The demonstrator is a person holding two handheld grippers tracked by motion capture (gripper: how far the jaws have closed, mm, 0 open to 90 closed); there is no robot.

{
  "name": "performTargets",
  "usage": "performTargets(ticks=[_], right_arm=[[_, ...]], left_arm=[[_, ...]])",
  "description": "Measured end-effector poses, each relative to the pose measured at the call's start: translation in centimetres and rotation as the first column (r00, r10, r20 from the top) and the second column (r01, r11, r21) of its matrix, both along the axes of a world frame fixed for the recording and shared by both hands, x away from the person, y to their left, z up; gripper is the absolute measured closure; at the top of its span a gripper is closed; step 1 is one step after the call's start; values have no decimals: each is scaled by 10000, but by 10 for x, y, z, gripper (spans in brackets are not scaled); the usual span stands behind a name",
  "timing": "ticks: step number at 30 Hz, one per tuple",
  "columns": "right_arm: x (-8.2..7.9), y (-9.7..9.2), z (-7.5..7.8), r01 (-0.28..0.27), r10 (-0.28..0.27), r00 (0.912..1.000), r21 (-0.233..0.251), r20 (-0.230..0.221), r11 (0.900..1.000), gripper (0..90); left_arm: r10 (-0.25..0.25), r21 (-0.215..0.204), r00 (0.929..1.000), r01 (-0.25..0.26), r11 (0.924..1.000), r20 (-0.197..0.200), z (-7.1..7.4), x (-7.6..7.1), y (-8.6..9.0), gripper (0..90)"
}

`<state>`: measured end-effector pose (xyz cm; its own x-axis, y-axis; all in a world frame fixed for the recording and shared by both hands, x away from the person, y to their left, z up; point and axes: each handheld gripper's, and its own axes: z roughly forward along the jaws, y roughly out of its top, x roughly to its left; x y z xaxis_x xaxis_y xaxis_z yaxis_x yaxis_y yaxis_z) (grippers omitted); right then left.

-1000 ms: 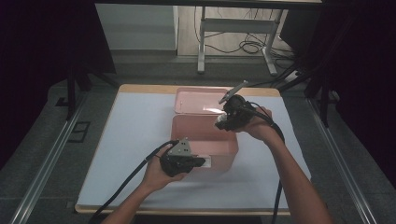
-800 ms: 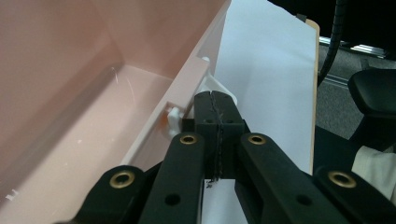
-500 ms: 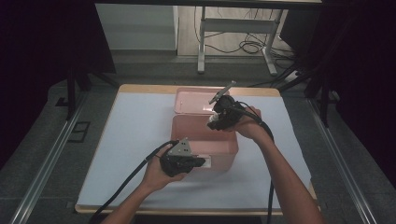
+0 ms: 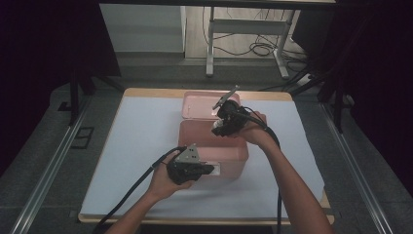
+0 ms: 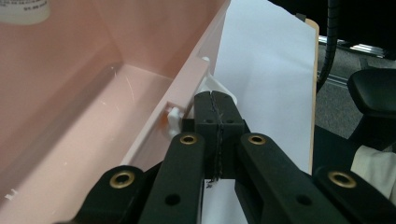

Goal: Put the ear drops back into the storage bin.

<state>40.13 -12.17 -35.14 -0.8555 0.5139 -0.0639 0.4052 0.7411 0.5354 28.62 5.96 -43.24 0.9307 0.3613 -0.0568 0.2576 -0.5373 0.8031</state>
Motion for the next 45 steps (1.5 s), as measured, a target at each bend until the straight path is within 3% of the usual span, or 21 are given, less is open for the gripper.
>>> performTargets(ticks=[21,45], right_arm=[[9,25,-15,-222,222,9997,14,-141,9998,599],[21,51,-51,-592,556,9957,-472,-736,9971,598]], left_arm=[[58,-123,10000,-58,9999,-21,-1,-1,0,900],[10,-133,9999,-11,9999,-102,-1,0,0,900]])
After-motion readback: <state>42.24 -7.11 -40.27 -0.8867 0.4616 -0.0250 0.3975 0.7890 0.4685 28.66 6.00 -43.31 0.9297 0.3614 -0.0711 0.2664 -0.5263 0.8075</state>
